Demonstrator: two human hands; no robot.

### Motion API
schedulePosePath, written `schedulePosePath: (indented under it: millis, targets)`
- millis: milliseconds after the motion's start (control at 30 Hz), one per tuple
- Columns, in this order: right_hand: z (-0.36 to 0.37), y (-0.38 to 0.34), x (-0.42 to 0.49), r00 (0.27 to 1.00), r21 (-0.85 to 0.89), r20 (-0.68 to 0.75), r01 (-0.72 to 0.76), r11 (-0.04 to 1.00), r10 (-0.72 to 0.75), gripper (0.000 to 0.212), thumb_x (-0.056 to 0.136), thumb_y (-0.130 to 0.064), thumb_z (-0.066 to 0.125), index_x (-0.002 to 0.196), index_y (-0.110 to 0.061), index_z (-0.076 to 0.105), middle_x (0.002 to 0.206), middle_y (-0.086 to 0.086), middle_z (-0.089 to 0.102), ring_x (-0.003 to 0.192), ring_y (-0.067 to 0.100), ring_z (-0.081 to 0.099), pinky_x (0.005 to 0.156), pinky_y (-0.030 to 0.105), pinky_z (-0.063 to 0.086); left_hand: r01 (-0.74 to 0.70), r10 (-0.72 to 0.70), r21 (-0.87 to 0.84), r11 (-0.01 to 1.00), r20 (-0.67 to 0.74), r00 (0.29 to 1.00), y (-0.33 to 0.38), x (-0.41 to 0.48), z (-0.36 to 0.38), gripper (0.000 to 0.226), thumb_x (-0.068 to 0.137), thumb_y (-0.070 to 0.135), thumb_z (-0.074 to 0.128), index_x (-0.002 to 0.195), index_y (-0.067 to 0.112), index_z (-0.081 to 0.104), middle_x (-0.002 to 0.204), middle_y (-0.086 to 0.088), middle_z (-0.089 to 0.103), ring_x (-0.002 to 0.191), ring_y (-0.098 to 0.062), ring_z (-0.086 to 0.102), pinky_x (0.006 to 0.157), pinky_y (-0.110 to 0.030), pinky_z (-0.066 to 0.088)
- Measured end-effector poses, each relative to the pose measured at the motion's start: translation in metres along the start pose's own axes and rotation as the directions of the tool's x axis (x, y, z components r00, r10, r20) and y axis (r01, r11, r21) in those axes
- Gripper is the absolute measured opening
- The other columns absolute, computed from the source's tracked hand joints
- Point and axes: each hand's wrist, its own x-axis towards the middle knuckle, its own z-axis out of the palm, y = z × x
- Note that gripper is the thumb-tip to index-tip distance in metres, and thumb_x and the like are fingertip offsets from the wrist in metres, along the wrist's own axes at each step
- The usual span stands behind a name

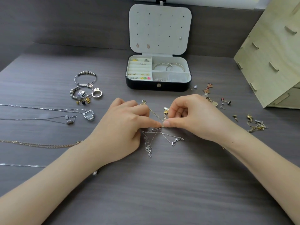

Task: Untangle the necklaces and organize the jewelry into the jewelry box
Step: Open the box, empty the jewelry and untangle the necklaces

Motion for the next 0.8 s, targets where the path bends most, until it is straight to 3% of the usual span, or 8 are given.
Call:
schedulePosePath:
  millis: [233, 500, 700, 800]
  targets:
    - [-0.009, -0.002, 0.0, 0.996, -0.054, 0.087, 0.035, 0.998, -0.03, 0.02, 0.069, -0.029, 0.082, 0.072, -0.02, 0.064, 0.058, -0.01, 0.057, 0.052, -0.002, 0.048, 0.054, 0.011, 0.039, -0.013, 0.014, 0.044, 0.999, -0.017, 1.0, 0.004, 0.0, -0.001, 0.058, 0.066, 0.012, 0.027, 0.093, 0.03, 0.075, 0.068, 0.005, 0.057, 0.059, -0.024, 0.052, 0.059, -0.033, 0.032]
    - [-0.013, -0.003, -0.002, 0.983, -0.013, 0.17, 0.074, 0.997, -0.071, 0.016, 0.072, -0.016, 0.078, 0.075, -0.023, 0.065, 0.06, -0.008, 0.058, 0.05, 0.001, 0.045, 0.051, 0.013, 0.036, -0.031, 0.031, 0.034, 0.999, 0.005, 1.0, 0.001, -0.004, -0.002, 0.056, 0.066, 0.009, 0.031, 0.099, 0.023, 0.074, 0.074, 0.004, 0.06, 0.063, -0.024, 0.052, 0.062, -0.029, 0.019]
    - [-0.006, -0.003, 0.0, 0.988, -0.049, 0.023, 0.15, 0.987, -0.15, 0.009, 0.082, -0.024, 0.069, 0.073, -0.028, 0.068, 0.056, -0.016, 0.054, 0.061, -0.001, 0.049, 0.057, 0.012, 0.035, -0.04, 0.041, 0.026, 0.999, -0.025, 0.999, 0.0, -0.006, -0.004, 0.05, 0.068, 0.008, 0.034, 0.098, 0.017, 0.074, 0.074, 0.003, 0.063, 0.063, -0.025, 0.055, 0.064, -0.028, 0.02]
    - [-0.005, -0.008, 0.003, 0.985, -0.11, 0.032, 0.172, 0.979, -0.169, 0.006, 0.081, -0.026, 0.07, 0.075, -0.028, 0.068, 0.057, -0.016, 0.052, 0.065, -0.001, 0.049, 0.057, 0.012, 0.033, -0.045, 0.047, 0.042, 0.998, -0.03, 0.998, 0.001, -0.006, -0.004, 0.048, 0.068, 0.008, 0.034, 0.096, 0.016, 0.073, 0.073, 0.002, 0.062, 0.062, -0.026, 0.055, 0.064, -0.029, 0.023]
